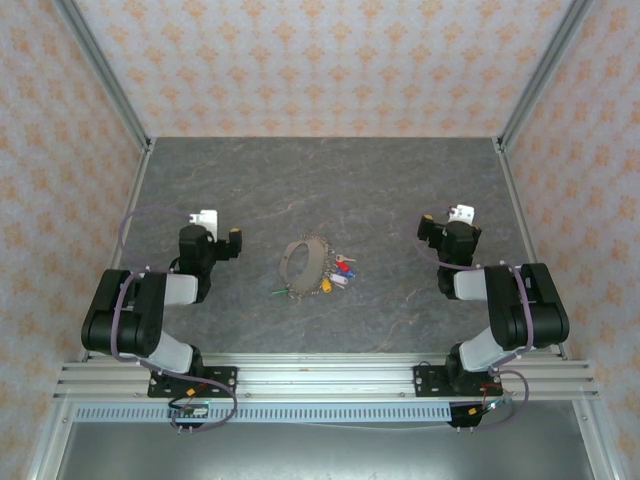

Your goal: Put the keys on the keyring

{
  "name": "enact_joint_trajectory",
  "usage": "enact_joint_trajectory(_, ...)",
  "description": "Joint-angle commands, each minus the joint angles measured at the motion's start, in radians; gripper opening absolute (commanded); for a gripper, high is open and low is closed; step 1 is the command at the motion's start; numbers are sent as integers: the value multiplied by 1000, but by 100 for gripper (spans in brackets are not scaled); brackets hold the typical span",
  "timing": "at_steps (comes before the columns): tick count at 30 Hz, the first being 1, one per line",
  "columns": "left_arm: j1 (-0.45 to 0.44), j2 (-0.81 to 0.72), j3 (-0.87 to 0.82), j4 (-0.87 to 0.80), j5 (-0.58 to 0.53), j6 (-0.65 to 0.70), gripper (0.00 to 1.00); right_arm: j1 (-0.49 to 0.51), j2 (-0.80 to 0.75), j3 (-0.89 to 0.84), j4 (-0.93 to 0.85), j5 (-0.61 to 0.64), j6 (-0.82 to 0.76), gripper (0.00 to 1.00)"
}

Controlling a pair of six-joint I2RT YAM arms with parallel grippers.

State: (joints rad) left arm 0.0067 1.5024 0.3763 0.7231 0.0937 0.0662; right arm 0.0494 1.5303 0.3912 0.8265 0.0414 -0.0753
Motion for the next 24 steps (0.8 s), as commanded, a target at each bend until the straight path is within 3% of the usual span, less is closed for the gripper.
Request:
enact_joint_trajectory(1, -17, -6, 48, 23, -79, -52, 100, -6, -3, 9, -3, -9, 3, 99)
enact_joint_trajectory(4, -34, -6, 51, 15, -120, -50, 100, -6, -2, 8, -3, -9, 3, 99)
enact_joint_trajectory(24, -34, -5, 50, 19, -121, -49, 100, -6, -3, 7, -3, -9, 2, 99)
